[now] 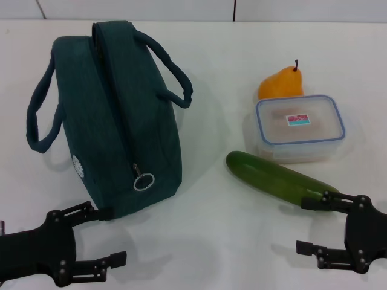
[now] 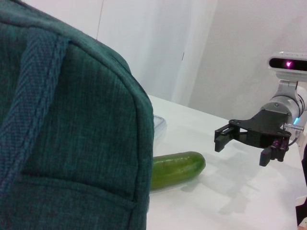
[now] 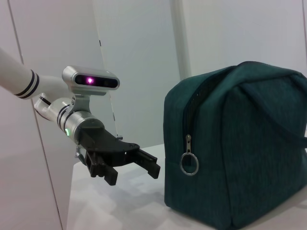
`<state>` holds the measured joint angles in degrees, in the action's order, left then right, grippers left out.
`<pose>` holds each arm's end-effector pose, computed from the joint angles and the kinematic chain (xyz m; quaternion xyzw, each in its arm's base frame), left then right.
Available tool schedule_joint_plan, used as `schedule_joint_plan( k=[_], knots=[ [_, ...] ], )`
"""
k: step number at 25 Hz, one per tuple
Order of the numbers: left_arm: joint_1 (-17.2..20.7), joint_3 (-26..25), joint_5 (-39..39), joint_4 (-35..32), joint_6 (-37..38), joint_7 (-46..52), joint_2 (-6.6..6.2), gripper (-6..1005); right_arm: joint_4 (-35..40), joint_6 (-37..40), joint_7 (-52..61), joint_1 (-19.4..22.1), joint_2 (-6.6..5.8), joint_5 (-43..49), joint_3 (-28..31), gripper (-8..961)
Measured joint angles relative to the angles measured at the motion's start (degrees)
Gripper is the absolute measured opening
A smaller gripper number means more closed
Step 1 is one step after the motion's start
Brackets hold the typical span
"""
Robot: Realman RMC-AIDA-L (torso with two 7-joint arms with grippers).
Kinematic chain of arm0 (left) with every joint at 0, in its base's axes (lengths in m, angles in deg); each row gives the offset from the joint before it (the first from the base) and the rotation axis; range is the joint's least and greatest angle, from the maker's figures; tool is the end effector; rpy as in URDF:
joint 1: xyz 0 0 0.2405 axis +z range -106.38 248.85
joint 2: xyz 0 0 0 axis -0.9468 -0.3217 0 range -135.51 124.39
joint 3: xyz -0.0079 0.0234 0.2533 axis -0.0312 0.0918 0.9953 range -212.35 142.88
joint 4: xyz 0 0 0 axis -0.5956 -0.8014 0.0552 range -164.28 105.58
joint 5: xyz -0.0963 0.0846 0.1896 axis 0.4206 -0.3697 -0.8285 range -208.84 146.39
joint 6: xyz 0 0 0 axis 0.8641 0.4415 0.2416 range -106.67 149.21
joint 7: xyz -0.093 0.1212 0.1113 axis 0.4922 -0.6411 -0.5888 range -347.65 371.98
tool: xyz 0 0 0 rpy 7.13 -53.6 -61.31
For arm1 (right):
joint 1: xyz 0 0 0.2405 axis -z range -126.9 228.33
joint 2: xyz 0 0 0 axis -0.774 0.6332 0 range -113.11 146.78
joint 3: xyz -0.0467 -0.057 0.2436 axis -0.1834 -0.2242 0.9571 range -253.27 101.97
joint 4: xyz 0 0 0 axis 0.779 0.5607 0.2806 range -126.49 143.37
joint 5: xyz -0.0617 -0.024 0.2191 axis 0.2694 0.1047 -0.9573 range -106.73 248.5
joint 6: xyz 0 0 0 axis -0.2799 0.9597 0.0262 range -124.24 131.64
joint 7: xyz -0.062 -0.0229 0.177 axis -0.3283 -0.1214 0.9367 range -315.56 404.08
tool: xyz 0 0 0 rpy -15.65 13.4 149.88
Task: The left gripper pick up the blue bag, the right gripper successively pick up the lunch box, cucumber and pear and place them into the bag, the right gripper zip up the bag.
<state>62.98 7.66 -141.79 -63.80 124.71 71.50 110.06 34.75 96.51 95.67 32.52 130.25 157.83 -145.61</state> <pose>-0.3391 0.2126 -0.0218 -0.9347 -0.2026 -0.2660 0.1205 0.2851 0.2669 -0.0661 -0.9511 0.0890 0.2832 0.0857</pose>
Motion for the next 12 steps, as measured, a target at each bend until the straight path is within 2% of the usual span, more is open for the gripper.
schedule_joint_plan(
  k=[12],
  knots=[
    [0.0,-0.11,0.0,0.0,0.1,1.63,-0.02,892,0.14,0.07,0.0,0.12,0.06,-0.03,0.0,744]
  ],
)
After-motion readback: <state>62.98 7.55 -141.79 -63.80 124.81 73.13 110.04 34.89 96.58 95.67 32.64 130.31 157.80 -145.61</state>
